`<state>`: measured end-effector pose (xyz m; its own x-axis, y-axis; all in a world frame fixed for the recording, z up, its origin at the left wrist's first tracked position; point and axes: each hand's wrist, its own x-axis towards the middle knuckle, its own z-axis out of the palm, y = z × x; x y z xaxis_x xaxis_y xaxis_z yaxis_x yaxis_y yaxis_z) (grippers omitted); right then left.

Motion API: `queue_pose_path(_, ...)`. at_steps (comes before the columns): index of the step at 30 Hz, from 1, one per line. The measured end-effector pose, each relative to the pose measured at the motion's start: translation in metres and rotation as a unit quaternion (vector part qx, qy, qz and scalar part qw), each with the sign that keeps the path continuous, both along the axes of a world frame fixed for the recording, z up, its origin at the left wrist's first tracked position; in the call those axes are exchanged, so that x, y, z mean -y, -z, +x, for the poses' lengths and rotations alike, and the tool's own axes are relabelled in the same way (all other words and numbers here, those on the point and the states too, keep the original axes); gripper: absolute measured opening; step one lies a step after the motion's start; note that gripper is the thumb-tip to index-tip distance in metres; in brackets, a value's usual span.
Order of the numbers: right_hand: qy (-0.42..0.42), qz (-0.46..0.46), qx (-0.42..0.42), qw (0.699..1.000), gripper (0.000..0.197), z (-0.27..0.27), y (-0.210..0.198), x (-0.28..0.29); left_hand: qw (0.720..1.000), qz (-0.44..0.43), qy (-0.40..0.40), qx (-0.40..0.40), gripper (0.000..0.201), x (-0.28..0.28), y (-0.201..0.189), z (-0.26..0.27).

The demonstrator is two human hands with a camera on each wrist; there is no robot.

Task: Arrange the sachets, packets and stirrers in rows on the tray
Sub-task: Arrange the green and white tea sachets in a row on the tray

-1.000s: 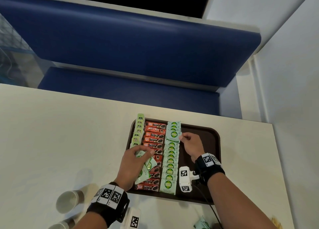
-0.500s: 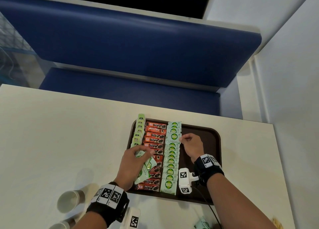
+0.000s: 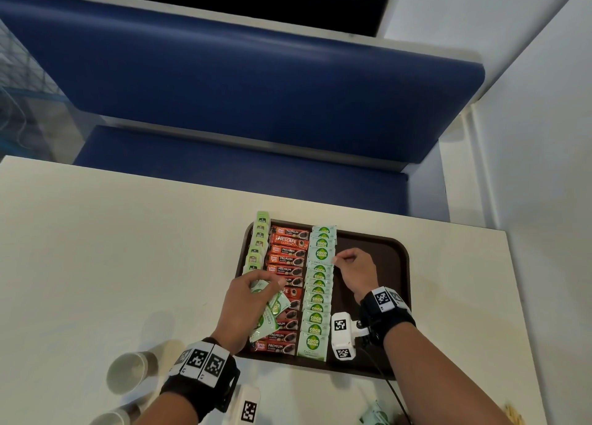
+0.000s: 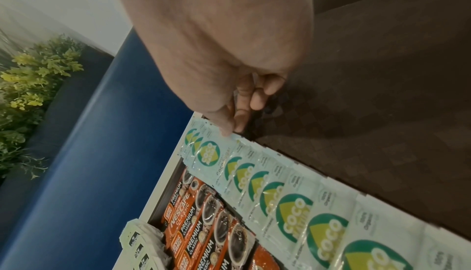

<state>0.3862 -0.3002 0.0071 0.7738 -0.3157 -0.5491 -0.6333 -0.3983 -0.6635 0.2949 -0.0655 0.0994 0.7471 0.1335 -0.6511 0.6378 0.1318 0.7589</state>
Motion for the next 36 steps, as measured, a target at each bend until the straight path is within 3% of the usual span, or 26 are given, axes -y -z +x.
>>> queue_pose_path(3, 0.017, -0.003, 0.026, 1.0, 0.007, -0.006, -0.019, -0.003, 1.0, 0.0, -0.004, 0.006, 0.023, 0.002, -0.001, 0.001)
queue_pose_path(6, -0.015, 0.076, 0.048, 0.996, 0.018, -0.021, -0.059, -0.017, 1.0, -0.009, -0.001, 0.013, 0.03, 0.005, 0.0, 0.004)
queue_pose_path(10, -0.145, 0.172, -0.02, 0.974, 0.043, -0.046, -0.103, -0.037, 0.998, 0.022, 0.033, 0.045, 0.04, 0.012, -0.002, 0.01)
queue_pose_path(13, -0.163, 0.216, -0.059, 0.961, 0.05, -0.059, -0.113, -0.045, 0.994, 0.051, 0.035, 0.088, 0.042, 0.017, -0.005, 0.012)
queue_pose_path(20, -0.086, 0.288, -0.045, 0.953, 0.033, -0.066, -0.111, -0.04, 0.987, 0.072, 0.039, 0.137, 0.004, 0.018, -0.008, 0.007)
queue_pose_path(26, -0.024, 0.305, -0.01, 0.952, 0.022, -0.074, -0.116, -0.036, 0.988, 0.065, 0.038, 0.132, 0.011, 0.02, -0.014, 0.001)
queue_pose_path(31, 0.062, 0.338, 0.036, 0.938, 0.022, -0.076, -0.119, -0.029, 0.995, 0.0, 0.018, 0.099, 0.016, 0.02, -0.019, -0.002)
queue_pose_path(36, 0.046, 0.351, 0.043, 0.934, 0.022, -0.079, -0.129, -0.024, 0.996, -0.053, 0.014, 0.072, 0.011, 0.022, -0.027, -0.005)
